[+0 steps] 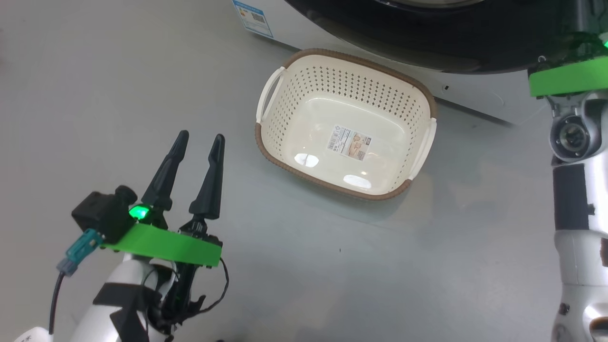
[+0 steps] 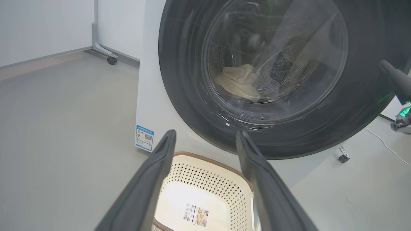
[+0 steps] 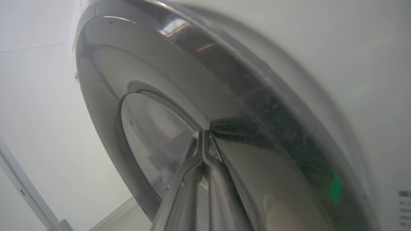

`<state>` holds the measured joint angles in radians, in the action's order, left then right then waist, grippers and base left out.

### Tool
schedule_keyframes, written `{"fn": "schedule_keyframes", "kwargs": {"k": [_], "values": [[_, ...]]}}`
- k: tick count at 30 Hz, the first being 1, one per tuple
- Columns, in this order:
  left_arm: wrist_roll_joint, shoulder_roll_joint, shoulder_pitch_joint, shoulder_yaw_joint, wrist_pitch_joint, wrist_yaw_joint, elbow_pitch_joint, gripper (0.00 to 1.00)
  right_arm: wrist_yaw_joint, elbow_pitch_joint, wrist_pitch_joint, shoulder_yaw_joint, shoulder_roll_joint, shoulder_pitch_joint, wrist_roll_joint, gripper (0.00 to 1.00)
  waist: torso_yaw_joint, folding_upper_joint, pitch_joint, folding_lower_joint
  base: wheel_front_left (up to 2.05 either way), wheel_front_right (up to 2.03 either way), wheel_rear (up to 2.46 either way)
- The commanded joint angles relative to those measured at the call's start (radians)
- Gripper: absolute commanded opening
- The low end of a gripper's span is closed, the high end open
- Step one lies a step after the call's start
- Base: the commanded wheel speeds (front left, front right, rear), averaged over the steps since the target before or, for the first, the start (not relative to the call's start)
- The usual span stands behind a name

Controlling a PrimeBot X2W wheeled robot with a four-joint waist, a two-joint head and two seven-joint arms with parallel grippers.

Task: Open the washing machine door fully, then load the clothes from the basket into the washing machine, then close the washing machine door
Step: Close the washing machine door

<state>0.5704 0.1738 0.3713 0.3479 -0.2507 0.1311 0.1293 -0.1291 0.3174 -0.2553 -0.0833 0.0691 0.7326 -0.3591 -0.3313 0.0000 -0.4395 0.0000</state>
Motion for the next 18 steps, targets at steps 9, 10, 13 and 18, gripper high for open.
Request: {"fn": "schedule_keyframes", "kwargs": {"k": [9,10,13,18], "values": [[0.012,0.020,0.056,-0.023,-0.011,0.000,-0.034,1.00,-0.002,-0.043,-0.006,-0.047,-0.006,0.111,0.001,0.00,-0.011,0.0000,-0.044,0.0000,0.00,0.00,0.00],[0.012,0.020,0.059,-0.021,-0.011,0.000,-0.034,1.00,-0.002,-0.044,-0.006,-0.051,-0.006,0.118,0.001,0.00,-0.011,0.0000,-0.048,0.0000,0.00,0.00,0.00],[0.014,0.021,0.065,-0.016,-0.011,0.000,-0.030,1.00,-0.002,-0.046,-0.006,-0.054,-0.008,0.126,0.002,0.00,-0.013,0.0000,-0.051,0.0000,0.00,0.00,0.00],[0.013,0.025,0.068,-0.020,-0.011,0.000,-0.019,1.00,-0.002,-0.042,-0.006,-0.032,-0.009,0.118,-0.001,0.00,-0.010,0.0000,-0.042,0.0000,0.00,0.00,0.00]]}}
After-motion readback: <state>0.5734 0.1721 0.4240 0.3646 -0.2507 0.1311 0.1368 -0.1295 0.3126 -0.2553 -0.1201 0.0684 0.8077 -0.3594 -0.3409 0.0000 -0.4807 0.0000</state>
